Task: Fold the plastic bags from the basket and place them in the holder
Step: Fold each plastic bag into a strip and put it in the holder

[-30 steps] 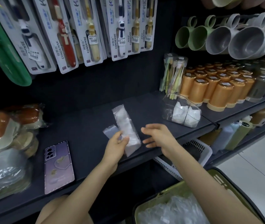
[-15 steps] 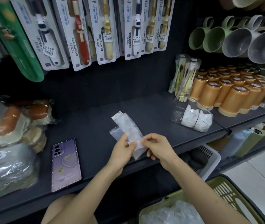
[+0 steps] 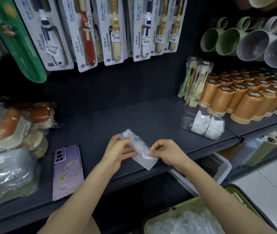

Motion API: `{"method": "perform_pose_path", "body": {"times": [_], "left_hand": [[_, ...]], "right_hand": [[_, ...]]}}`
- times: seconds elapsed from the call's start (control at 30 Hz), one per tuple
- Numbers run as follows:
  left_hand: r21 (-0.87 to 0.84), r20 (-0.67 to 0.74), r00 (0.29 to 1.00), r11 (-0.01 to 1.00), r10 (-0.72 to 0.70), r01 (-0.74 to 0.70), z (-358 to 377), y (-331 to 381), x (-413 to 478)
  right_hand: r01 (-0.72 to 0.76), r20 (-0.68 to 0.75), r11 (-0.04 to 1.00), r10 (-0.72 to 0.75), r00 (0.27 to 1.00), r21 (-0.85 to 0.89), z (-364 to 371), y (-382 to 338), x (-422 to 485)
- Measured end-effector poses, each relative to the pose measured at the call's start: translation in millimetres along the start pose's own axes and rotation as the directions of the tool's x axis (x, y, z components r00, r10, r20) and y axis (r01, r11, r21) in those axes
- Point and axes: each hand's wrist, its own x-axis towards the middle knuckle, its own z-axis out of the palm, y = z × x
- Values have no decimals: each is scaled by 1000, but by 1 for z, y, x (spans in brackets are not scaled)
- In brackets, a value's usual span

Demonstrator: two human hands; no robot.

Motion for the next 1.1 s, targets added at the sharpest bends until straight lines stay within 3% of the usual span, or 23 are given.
{"method": "perform_pose_path", "body": {"times": [0.13, 0.2, 0.27, 0.3, 0.37, 0.4, 0.47, 0.53, 0.63, 0.7, 0.77, 0.83, 0.97, 1.1], "left_hand": [[52, -162, 985, 998, 53, -45, -11, 8, 9], [405, -235, 930, 898, 282, -170, -16, 8, 12], [800, -100, 788, 520, 608, -300, -22, 4, 12], [876, 46, 717, 317, 695, -364, -24, 2, 13], [869, 342, 664, 45, 665, -493, -27, 0, 15], [832, 462, 674, -18, 577, -554, -28, -1, 16], [801, 556, 738, -11, 383, -598, -28, -4, 14], [839, 513, 819, 52, 258, -542, -29, -12, 15], [890, 432, 874, 52, 224, -453, -22, -24, 10], [916, 374, 899, 59, 227, -396, -13, -29, 5], [941, 317, 915, 35, 249, -336, -4, -34, -2], [956, 282, 920, 3, 271, -294, 2, -40, -6], [963, 260, 927, -5, 272, -268, 4, -42, -8], [963, 258, 928, 9, 268, -271, 4, -41, -9]], "right_hand": [[51, 22, 993, -49, 999, -104, -2, -4, 3], [79, 38, 984, -73, 997, -157, -2, -7, 6], [97, 48, 973, -89, 995, -207, -2, -8, 10], [101, 49, 969, -92, 994, -224, -2, -8, 11], [106, 59, 967, -95, 994, -233, -2, -9, 15], [104, 65, 966, -91, 994, -236, -2, -10, 16], [98, 81, 967, -81, 993, -234, -3, -12, 17], [86, 88, 972, -68, 994, -219, -4, -12, 17], [54, 46, 990, -49, 998, -127, -8, -8, 15], [97, -79, 992, -103, 992, -82, -7, 2, 11], [192, -283, 956, -251, 926, -220, -2, 12, 1], [257, -386, 859, -441, 810, -443, 11, 19, -12], [305, -302, 609, -692, 656, -732, 30, 35, -14], [301, -283, 571, -716, 638, -764, 31, 46, -5]]}}
